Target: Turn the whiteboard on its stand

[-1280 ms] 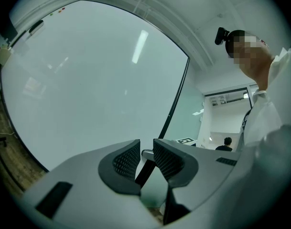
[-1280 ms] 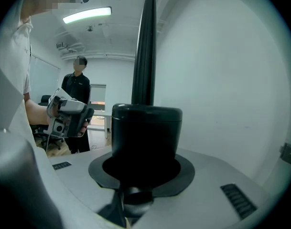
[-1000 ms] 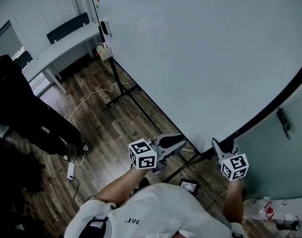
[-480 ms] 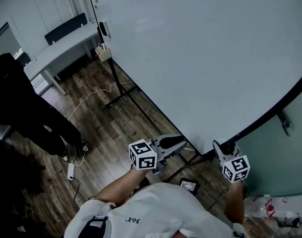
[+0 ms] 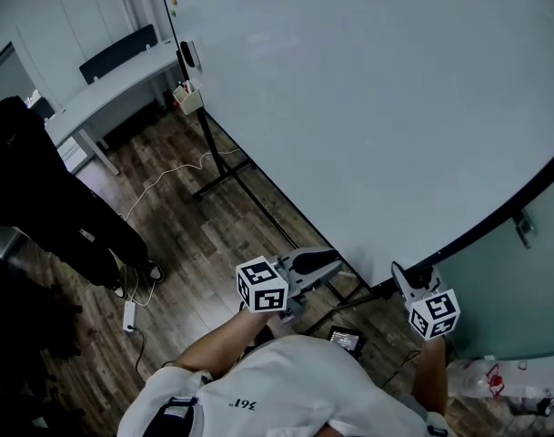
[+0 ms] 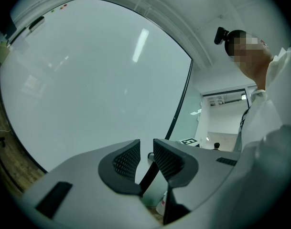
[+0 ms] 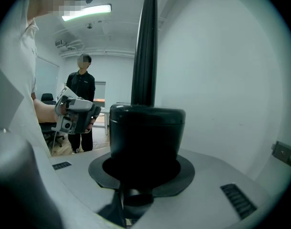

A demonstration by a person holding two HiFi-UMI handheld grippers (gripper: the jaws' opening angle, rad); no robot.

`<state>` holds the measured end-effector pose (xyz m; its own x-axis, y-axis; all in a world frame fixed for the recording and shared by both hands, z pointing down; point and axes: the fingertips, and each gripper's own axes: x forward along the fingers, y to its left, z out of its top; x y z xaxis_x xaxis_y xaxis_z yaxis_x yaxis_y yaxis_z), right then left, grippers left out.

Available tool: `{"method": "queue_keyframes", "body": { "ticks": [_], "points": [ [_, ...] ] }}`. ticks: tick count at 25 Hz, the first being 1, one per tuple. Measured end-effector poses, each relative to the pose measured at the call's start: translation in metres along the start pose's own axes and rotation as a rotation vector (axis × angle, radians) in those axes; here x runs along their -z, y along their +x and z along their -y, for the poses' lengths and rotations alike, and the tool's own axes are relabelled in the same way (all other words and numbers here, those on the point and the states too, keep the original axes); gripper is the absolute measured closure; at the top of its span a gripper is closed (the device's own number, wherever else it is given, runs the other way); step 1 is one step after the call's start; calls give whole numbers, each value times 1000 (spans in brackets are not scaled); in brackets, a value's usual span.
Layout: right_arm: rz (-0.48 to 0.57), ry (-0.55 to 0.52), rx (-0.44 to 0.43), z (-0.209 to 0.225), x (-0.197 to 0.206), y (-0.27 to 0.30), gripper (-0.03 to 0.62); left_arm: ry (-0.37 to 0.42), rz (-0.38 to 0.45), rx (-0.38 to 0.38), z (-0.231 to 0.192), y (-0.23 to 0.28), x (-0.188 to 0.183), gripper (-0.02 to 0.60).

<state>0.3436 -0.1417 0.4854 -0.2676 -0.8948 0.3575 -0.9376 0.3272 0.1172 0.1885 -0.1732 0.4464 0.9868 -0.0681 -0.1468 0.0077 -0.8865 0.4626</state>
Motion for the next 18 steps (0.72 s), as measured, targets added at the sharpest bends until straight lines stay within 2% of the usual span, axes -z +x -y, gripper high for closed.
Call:
{"method": "queue_keyframes", "body": {
  "ticks": [18],
  "points": [
    [27, 3, 20, 10, -5, 12, 447, -8, -1, -10, -13, 0, -2, 508]
  ]
}}
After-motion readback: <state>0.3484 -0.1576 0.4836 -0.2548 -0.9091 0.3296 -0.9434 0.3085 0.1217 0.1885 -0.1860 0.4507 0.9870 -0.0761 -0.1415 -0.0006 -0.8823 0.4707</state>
